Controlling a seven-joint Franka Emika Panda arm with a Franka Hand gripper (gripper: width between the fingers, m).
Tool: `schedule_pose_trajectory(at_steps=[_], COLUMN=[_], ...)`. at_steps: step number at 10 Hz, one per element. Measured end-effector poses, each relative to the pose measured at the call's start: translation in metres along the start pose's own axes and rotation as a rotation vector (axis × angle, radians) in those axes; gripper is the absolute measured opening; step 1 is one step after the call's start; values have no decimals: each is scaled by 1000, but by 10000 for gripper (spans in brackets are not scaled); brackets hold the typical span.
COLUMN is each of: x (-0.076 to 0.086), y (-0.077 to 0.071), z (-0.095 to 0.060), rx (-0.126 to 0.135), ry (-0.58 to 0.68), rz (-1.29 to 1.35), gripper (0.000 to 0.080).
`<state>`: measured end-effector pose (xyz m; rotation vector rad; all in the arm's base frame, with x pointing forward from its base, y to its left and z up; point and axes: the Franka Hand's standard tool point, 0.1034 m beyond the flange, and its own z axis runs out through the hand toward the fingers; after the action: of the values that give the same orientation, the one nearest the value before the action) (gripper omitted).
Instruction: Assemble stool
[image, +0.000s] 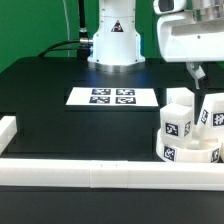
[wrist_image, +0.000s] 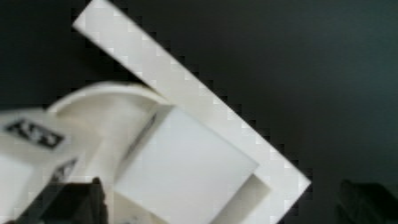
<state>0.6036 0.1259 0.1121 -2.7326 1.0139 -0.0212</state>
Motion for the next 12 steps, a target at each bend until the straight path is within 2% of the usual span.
schedule_pose_trajectory(at_steps=[5,7,9,10,12], x=[0,-3,-6,-5,-2], y=[0,-3,-5,-7,-5], z=[0,0,1,0,1], rx=[-10,-55,-84,-105,-112], ry=[4,24,28,41,36], rz=[-375,-640,-836,-1036,-1163], gripper=[649,649,649,649,649])
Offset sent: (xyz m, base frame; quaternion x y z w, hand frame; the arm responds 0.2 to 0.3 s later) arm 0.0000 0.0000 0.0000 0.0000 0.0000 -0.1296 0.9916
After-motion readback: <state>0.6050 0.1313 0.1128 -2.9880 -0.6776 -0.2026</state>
